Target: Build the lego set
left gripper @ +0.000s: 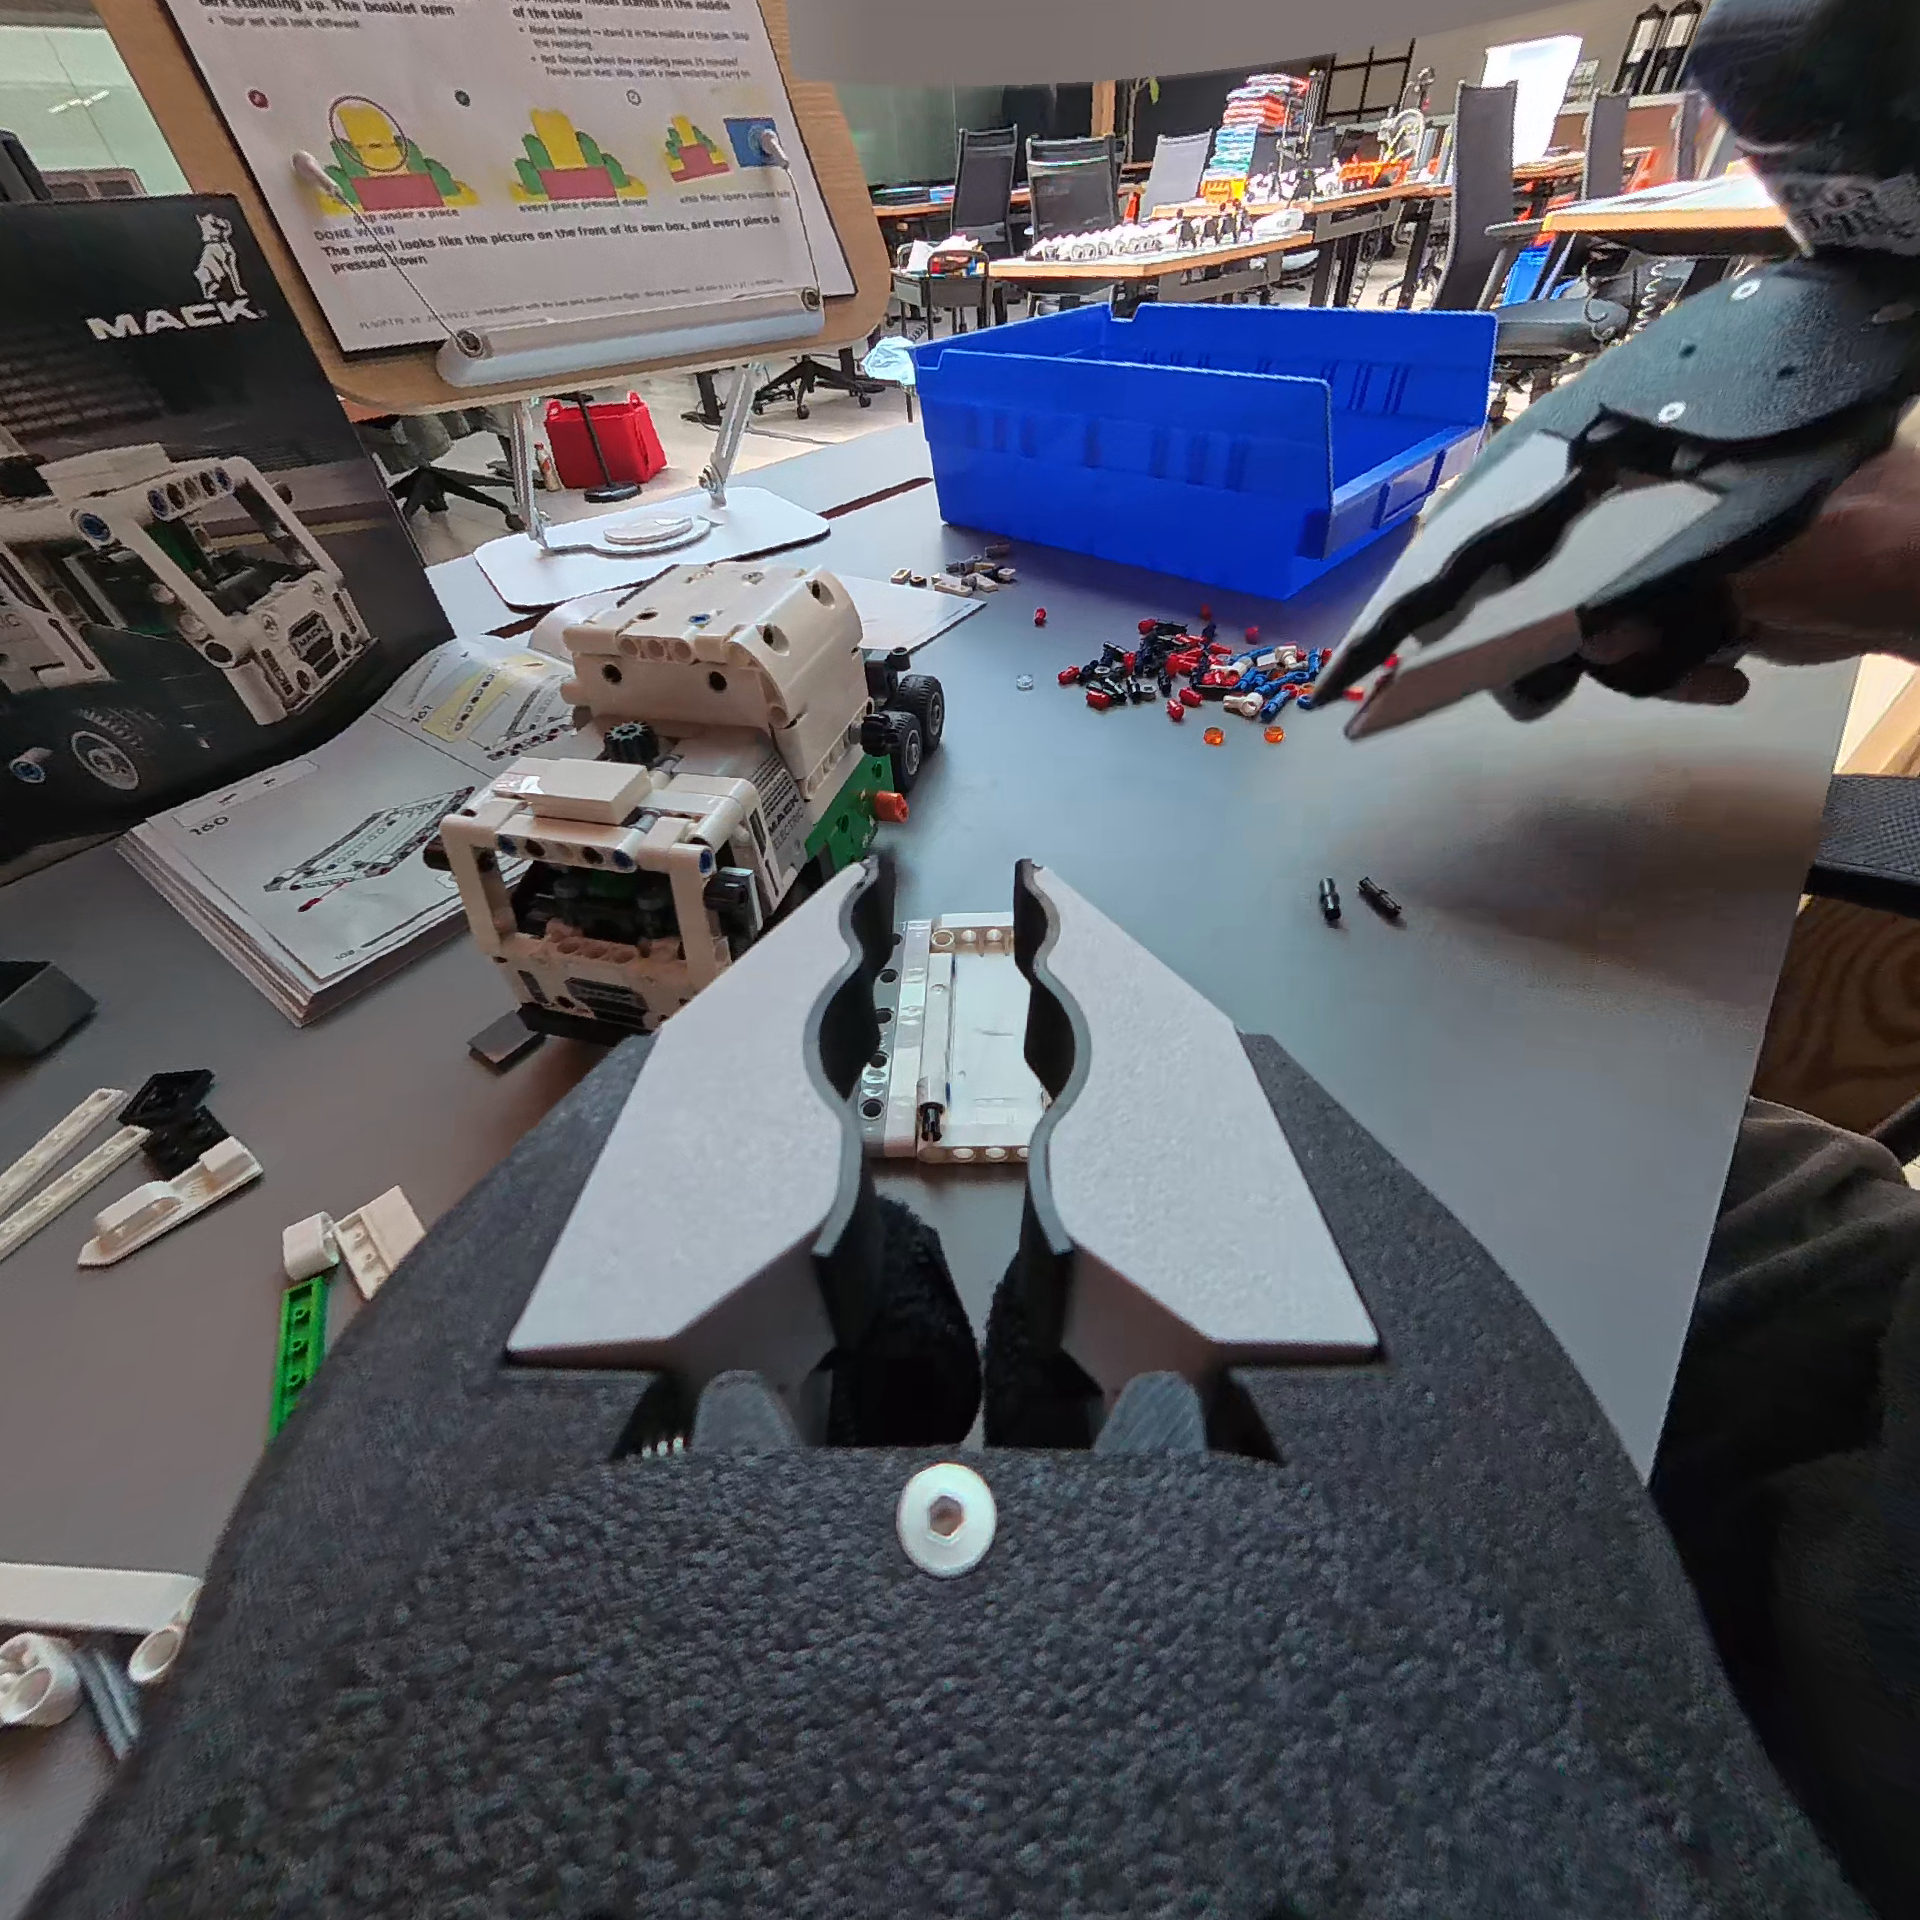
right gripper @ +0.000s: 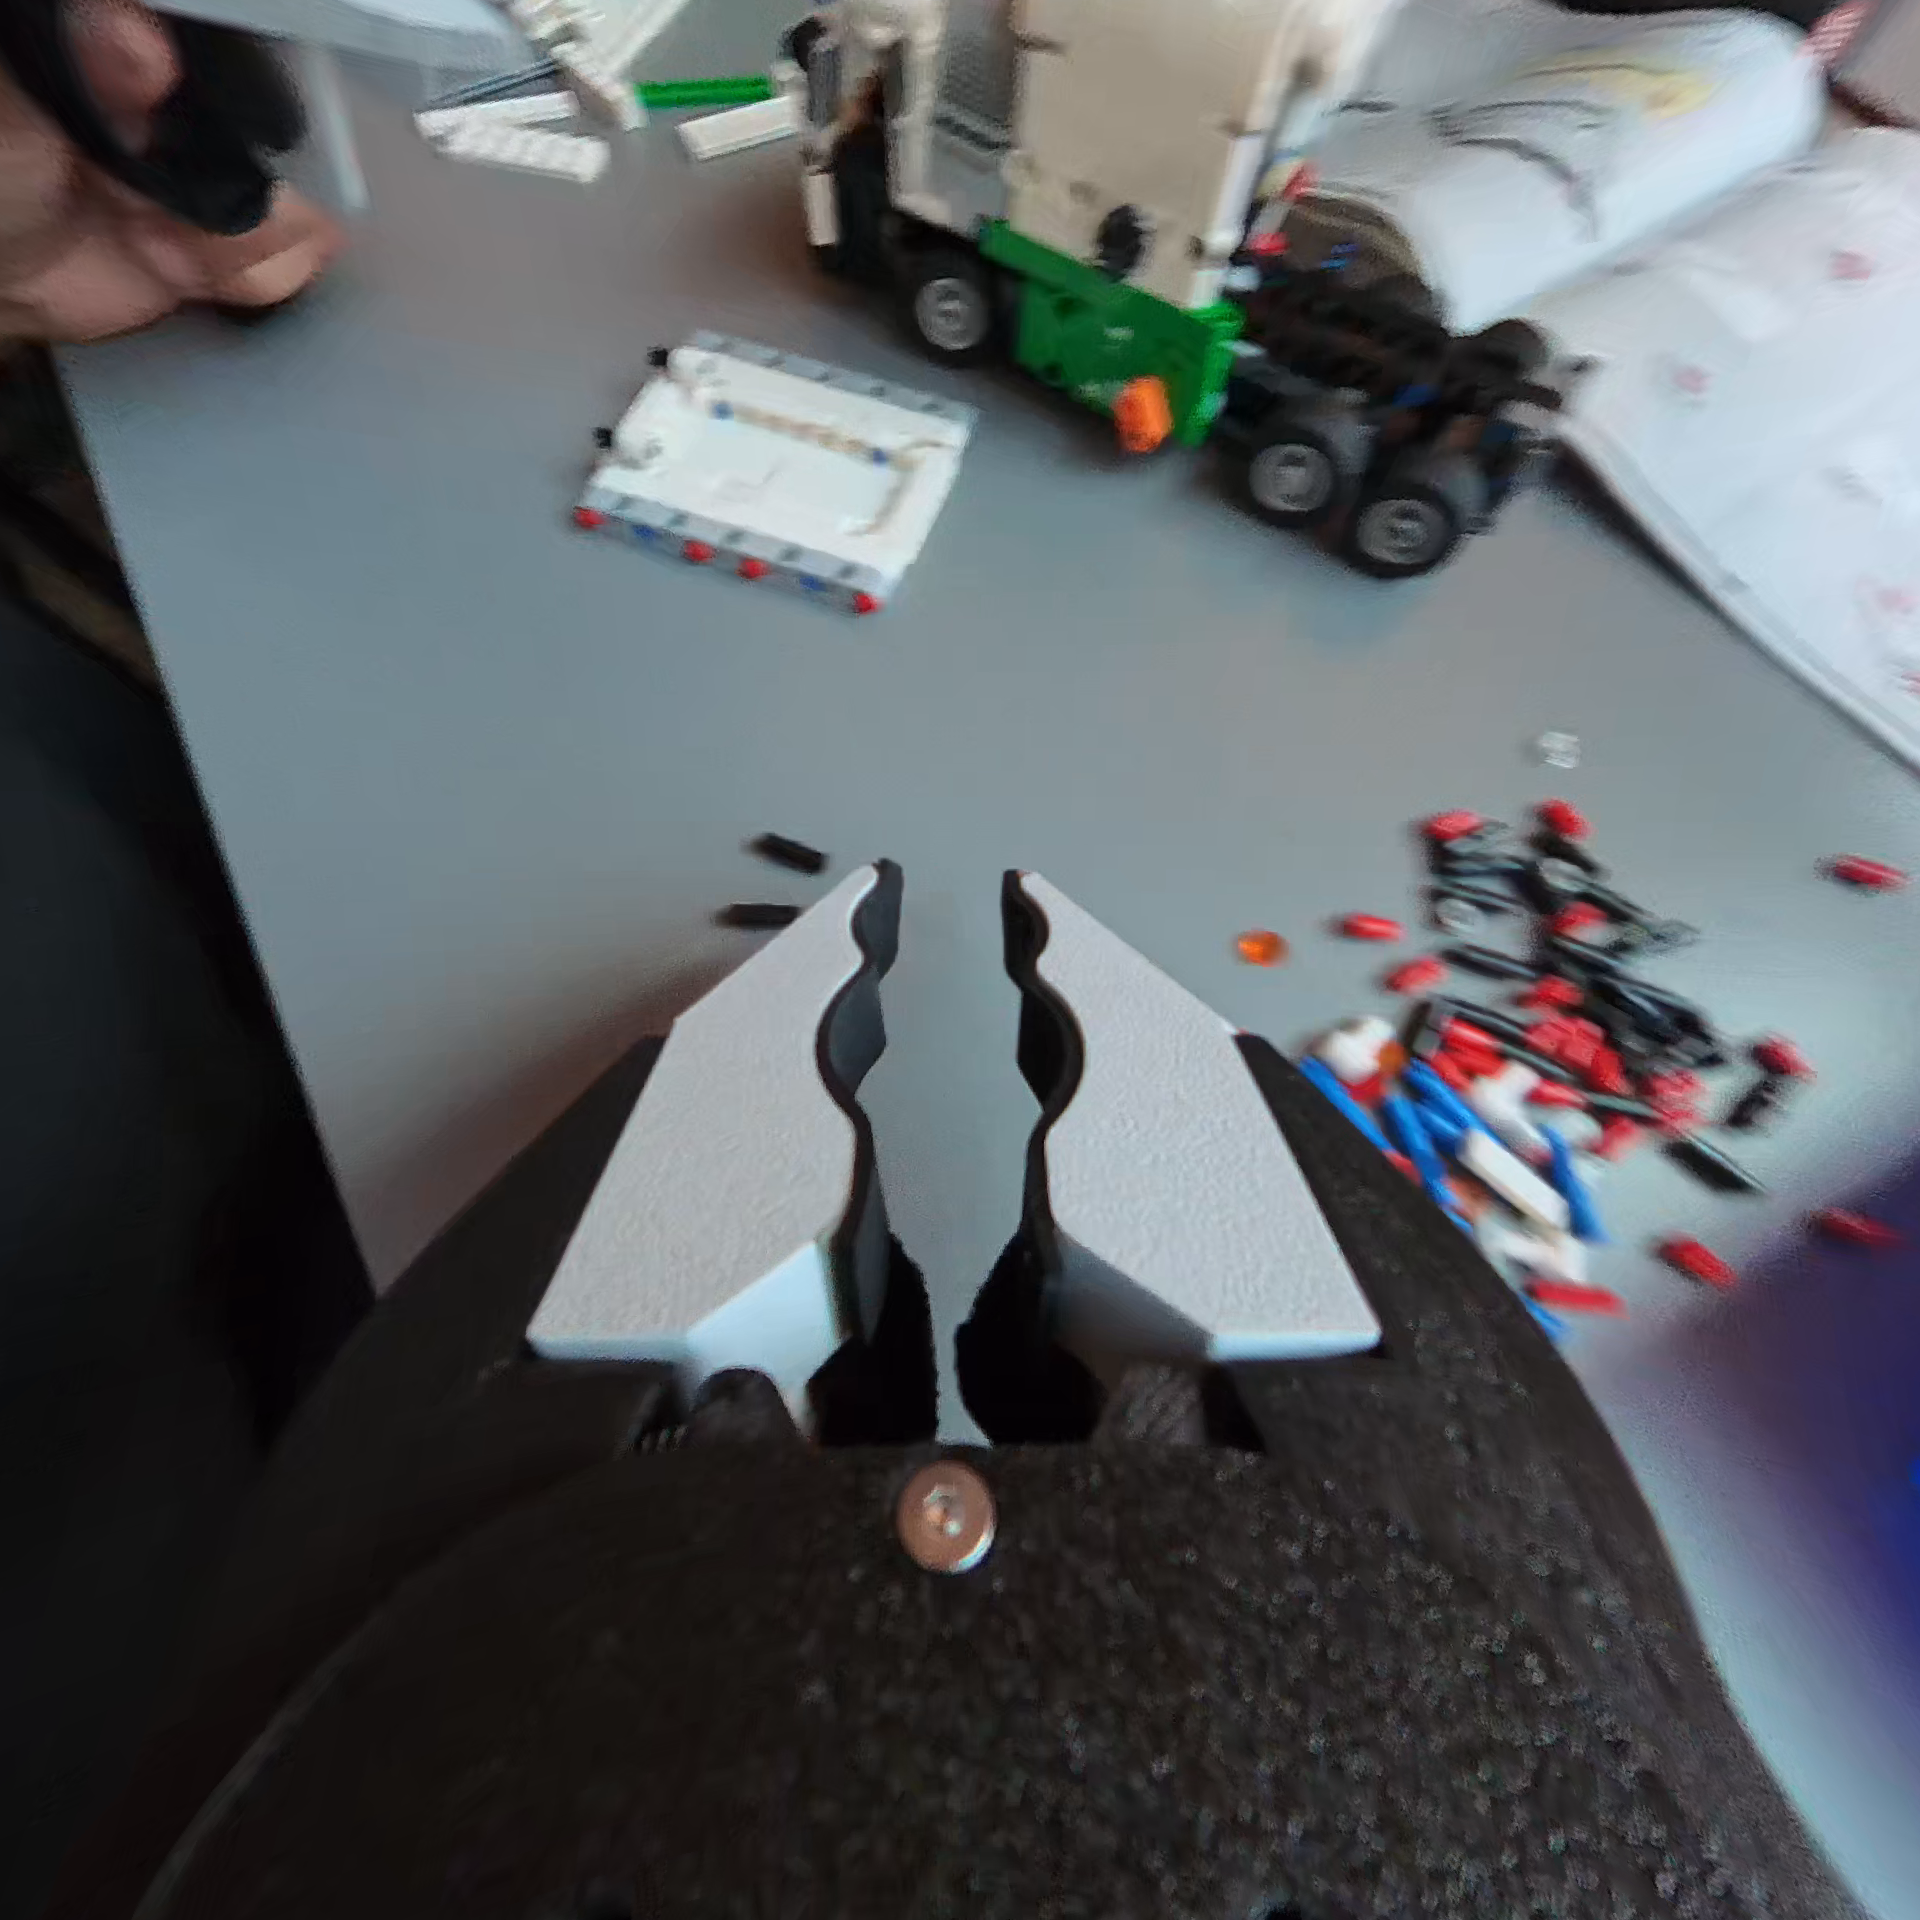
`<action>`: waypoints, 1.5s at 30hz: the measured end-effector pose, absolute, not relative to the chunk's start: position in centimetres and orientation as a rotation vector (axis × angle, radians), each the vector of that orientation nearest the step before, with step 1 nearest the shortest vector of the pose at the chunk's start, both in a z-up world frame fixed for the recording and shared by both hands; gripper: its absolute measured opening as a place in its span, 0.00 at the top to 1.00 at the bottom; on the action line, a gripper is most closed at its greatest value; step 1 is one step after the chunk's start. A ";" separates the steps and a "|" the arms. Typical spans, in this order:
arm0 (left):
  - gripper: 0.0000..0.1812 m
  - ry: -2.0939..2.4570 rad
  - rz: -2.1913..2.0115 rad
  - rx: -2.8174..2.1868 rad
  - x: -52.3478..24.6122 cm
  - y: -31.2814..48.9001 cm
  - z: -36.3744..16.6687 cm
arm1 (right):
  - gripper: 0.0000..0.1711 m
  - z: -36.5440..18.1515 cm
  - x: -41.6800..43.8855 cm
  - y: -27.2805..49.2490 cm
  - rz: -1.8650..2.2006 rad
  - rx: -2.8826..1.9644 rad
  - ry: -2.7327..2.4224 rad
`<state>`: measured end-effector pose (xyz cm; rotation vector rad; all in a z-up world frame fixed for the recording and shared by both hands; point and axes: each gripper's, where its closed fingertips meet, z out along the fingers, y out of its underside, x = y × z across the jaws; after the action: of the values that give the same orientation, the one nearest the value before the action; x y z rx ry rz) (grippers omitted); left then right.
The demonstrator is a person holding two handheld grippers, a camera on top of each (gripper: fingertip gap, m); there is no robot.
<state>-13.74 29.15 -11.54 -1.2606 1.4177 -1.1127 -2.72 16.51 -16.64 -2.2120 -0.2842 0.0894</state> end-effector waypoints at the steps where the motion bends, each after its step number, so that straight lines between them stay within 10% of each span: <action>1: 0.89 1.418 -1.113 -1.262 -13.7 29.2 -11.5 | 0.89 -16.0 -0.2 16.2 0.000 -2.198 -0.191; 7: 0.89 1.419 -1.125 -1.279 -13.7 29.3 -11.6 | 0.90 -15.8 13.1 12.1 -0.371 -2.124 0.417; 27: 0.89 1.427 -1.113 -1.295 -13.5 29.3 -11.9 | 0.95 -19.8 13.9 13.4 -0.315 -2.284 0.445; 45: 0.89 1.424 -1.099 -1.279 -13.6 29.2 -11.8 | 0.95 -19.4 -5.2 20.5 0.175 -2.271 -0.378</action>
<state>-13.57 29.24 -11.80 -1.2788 1.4242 -1.0994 -5.18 20.46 -19.41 -2.2714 -0.3782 0.1747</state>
